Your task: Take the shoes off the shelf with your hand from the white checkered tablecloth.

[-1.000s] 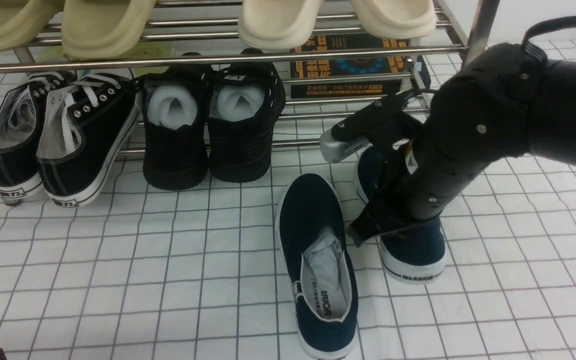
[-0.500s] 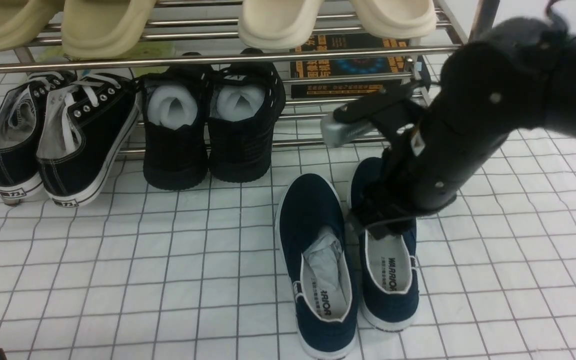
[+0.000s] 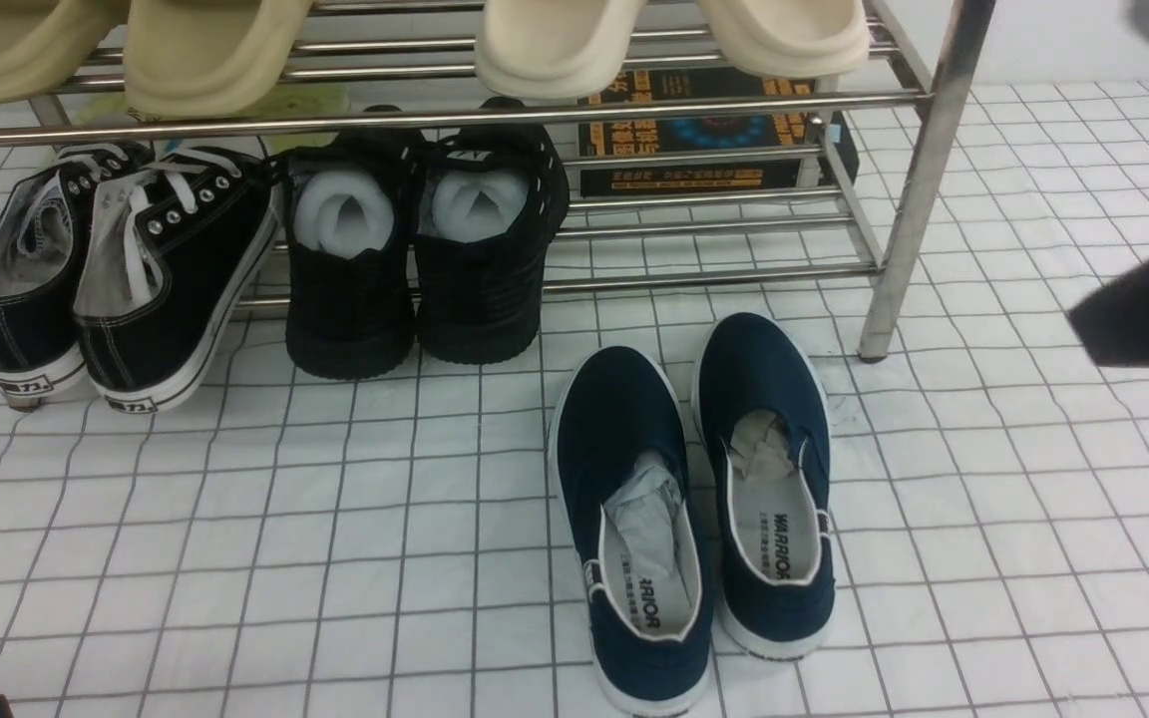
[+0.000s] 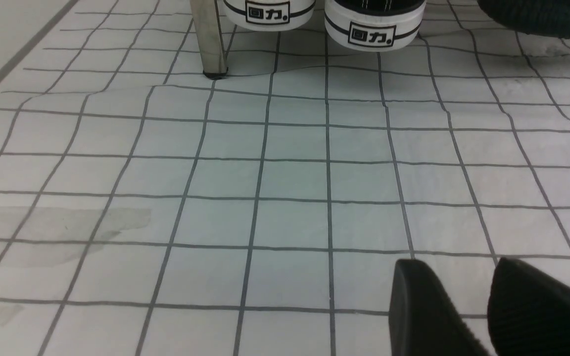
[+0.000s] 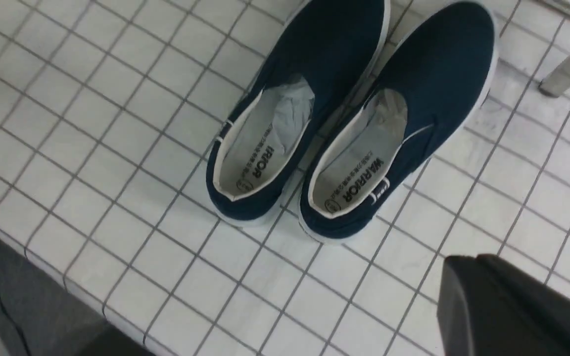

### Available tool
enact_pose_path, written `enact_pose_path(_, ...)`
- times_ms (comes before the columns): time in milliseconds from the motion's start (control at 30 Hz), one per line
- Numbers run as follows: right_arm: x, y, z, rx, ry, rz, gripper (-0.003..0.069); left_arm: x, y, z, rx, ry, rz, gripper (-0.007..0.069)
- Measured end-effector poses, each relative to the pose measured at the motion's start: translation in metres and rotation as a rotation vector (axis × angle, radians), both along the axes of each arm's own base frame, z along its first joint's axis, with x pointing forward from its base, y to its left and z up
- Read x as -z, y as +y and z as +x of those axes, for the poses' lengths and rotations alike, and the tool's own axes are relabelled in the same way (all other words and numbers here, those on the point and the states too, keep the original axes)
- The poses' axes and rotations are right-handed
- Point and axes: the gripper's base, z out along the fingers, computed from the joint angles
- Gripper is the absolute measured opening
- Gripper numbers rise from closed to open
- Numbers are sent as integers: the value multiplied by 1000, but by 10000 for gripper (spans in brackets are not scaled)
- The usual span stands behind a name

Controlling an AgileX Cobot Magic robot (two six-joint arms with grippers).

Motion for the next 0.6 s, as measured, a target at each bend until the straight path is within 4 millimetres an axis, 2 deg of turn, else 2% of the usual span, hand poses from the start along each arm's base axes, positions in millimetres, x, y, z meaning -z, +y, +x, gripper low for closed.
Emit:
enact_pose_path(67,4,-8,-9,1,-60,49,-15,0,0,0,0,0,1,239)
enact_pose_path(133,21,-20,-24,3,-202,162,-14,0,0,0,0,0,1,239)
enact_pose_path(233,40,-26,-32,5,-334,269,-14,0,0,0,0,0,1,239)
enact_pose_path(367,59,-30,-36,7,-427,342,-10,0,0,0,0,0,5,239)
enact_pose_path(600,82,-33,-40,6,-448,346,-6,0,0,0,0,0,6,239)
